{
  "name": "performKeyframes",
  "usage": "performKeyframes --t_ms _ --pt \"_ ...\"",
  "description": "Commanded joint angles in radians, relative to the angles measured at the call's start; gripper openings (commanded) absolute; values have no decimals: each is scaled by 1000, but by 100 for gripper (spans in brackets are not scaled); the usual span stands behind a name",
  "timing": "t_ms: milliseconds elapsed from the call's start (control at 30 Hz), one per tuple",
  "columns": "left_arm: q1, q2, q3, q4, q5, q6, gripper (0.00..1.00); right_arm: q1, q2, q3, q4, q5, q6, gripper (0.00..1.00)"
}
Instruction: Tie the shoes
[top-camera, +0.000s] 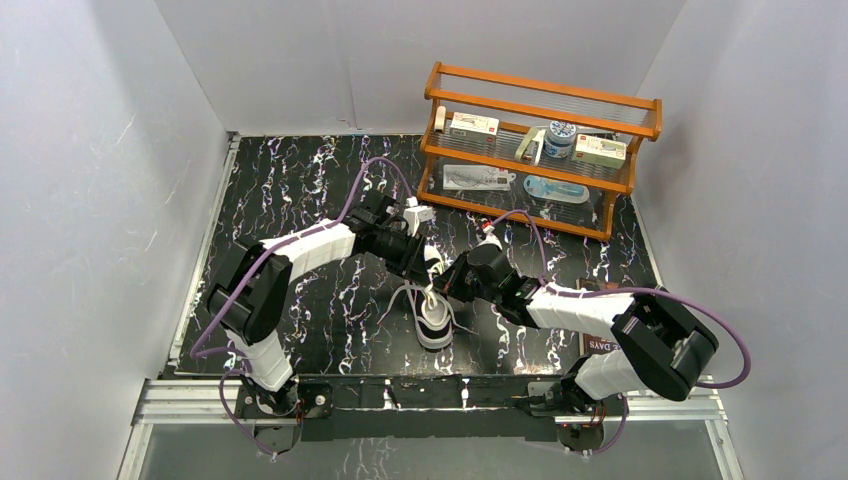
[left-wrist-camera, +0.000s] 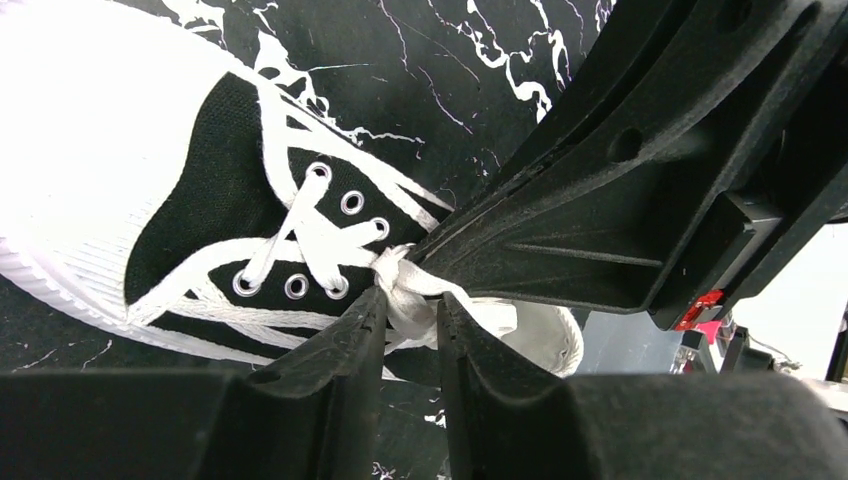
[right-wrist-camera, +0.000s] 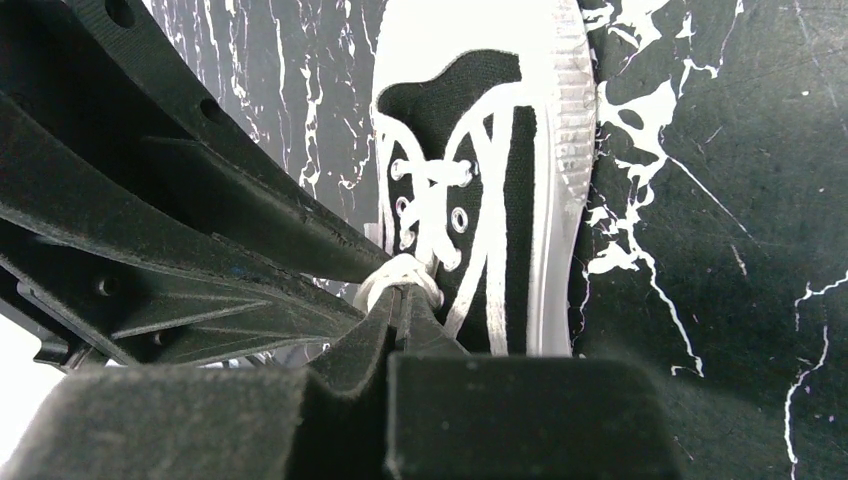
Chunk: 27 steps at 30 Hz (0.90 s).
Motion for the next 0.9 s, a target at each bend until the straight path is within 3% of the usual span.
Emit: performKeyframes --t_ms 0,133,633,867 --pt "-14 2 15 -27 6 20 15 -3 2 36 38 11 -15 0" --pt "-14 -15 25 -27 -27 24 0 -3 -1 45 28 4 -40 0" --pt "17 -129 -81 119 -30 -79 0 -5 -60 45 -78 -54 -216 6" --pt "39 -152 -118 168 -40 -125 0 -32 -102 110 -251 -123 -433 28"
